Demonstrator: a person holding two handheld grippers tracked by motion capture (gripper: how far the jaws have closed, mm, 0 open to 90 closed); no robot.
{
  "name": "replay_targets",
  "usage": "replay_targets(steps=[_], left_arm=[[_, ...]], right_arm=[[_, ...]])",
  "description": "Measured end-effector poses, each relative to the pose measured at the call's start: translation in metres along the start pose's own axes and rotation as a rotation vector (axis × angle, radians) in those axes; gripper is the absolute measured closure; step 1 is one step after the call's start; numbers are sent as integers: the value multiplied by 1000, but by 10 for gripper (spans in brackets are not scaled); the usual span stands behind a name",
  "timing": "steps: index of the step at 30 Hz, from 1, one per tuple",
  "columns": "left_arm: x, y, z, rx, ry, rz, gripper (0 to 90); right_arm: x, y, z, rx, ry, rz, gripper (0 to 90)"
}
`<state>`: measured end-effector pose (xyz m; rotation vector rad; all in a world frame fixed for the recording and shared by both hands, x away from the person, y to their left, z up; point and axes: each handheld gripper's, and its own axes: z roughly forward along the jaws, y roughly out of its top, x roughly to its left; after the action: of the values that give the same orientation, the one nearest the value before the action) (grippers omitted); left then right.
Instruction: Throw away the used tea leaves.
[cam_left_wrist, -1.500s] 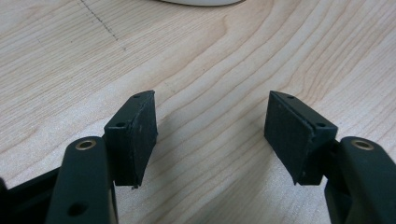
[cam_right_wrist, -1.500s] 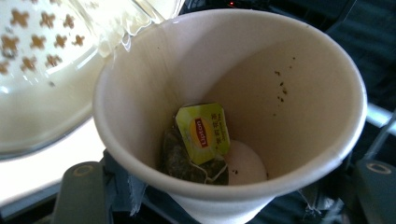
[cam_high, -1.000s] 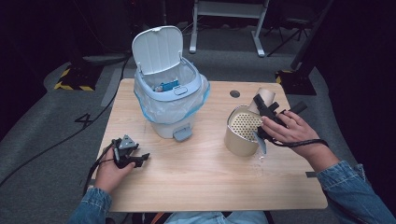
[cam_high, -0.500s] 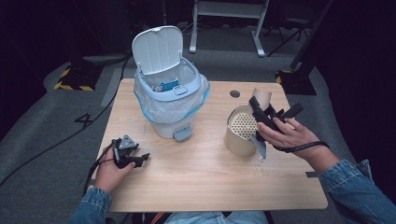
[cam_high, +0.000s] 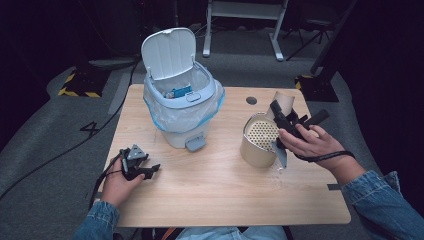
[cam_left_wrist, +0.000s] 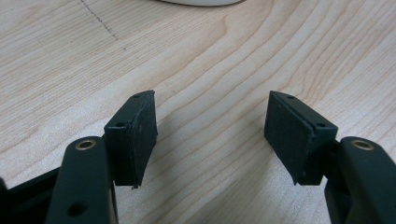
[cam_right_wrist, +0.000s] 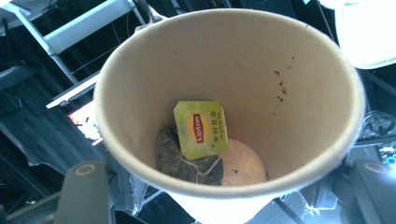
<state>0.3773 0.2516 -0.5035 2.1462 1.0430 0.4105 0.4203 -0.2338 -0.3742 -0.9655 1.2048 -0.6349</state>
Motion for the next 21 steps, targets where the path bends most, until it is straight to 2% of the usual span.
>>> replay_targets(steps=[3,4,6,7,12,15,16,21], left_arm=[[0,0,0,-1,2,1,349],[0,0,0,1,1,2,349],[0,0,0,0,1,2,349],[0,0,0,1,1,2,348],[0,0,0,1,1,3,349],[0,0,0,1,1,1,348],[0,0,0,1,1,2,348],[0,0,0,1,2,1,348]], right_arm=[[6,18,-1,-105,15,-76,318],[4,16,-1,-80,21,-78,318],[-3,8,0,-38,15,-37,318],[-5,6,-1,-24,-13,-32,318],[-6,0,-1,-24,-3,-34,317],[-6,-5,-1,-9,4,-2,315],[-6,-7,-1,-9,8,21,314],[-4,-8,-2,-27,12,74,311]])
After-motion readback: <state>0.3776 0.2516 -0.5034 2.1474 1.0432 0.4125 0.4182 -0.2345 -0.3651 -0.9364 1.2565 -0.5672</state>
